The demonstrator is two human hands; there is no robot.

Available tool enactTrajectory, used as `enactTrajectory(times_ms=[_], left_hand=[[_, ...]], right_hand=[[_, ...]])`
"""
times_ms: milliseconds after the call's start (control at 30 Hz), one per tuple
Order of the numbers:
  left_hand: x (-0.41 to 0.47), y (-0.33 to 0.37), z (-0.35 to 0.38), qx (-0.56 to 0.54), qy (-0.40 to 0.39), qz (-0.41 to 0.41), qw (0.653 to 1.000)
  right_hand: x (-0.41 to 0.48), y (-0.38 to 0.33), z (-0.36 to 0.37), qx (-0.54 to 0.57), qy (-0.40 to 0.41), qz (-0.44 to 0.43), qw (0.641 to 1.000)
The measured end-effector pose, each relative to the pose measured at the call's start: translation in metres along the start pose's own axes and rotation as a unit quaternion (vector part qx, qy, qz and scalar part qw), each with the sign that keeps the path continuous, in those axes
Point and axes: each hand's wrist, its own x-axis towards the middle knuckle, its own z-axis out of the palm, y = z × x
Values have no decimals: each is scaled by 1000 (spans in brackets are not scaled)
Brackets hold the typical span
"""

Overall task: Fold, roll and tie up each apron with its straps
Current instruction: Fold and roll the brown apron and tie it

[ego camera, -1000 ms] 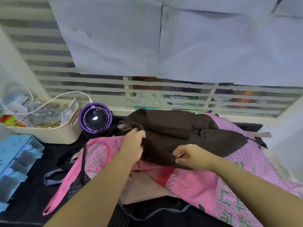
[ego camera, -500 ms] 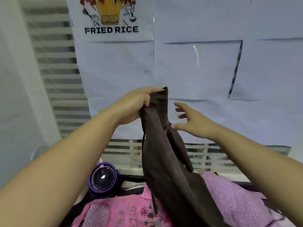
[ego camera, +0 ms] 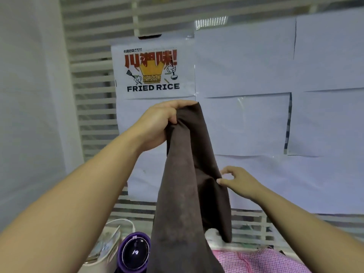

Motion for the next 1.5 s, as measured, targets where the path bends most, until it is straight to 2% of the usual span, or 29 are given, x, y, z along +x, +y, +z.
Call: enactTrajectory(times_ms=[100,167,233,300,433,533,600,700,800,867,933,1000,1033,1167,1300,1400,1500], left_hand=[[0,-1,-13,-9,25,11,1000],[0,-7,-26,10,55,15,998],[-4,-21,-43,86,84,14,993],[-14,-41,-56,195,80,4,977],[-28,-81,-71,333,59,-65,939],[-35,-95,-78,362,48,-107,925],[-36,-97,-76,381,60,-98,918],[-38,-97,-66,384,99,-63,916],[-40,-93,-63,348,92,-70,930],[-40,-90,-60,350,66,-61,932],[-36,-86,-53,371,51,-12,927],[-30,-80,-38,379,36,42,924],[-27,-77,-30,385,25,65,920],[-15,-62,3,404,-30,120,906],[-11,-52,5,388,-30,121,913],[-15,-60,-8,411,-50,50,909],[-29,-88,-23,437,-149,-88,883]], right_hand=[[1,-2,0,0,30,-15,999],[3,-5,-7,29,120,6,992],[6,-9,-22,90,222,36,970],[7,-11,-36,110,259,48,959],[0,-9,-53,-13,297,4,955],[-13,-9,-60,-117,354,-66,926],[-16,-10,-65,-163,367,-100,910],[-19,-8,-63,-191,362,-109,906],[-26,-6,-61,-185,319,-64,927],[-30,-4,-62,-193,200,0,961],[-33,-6,-59,-178,16,48,983],[-37,-14,-49,-109,-113,36,987],[-38,-21,-43,-60,-137,14,989],[-34,-61,-30,116,-89,-72,987],[-30,-78,-33,128,-168,-87,974],[-28,-75,-33,185,-145,-86,968],[-23,-66,-39,224,-8,-68,972]])
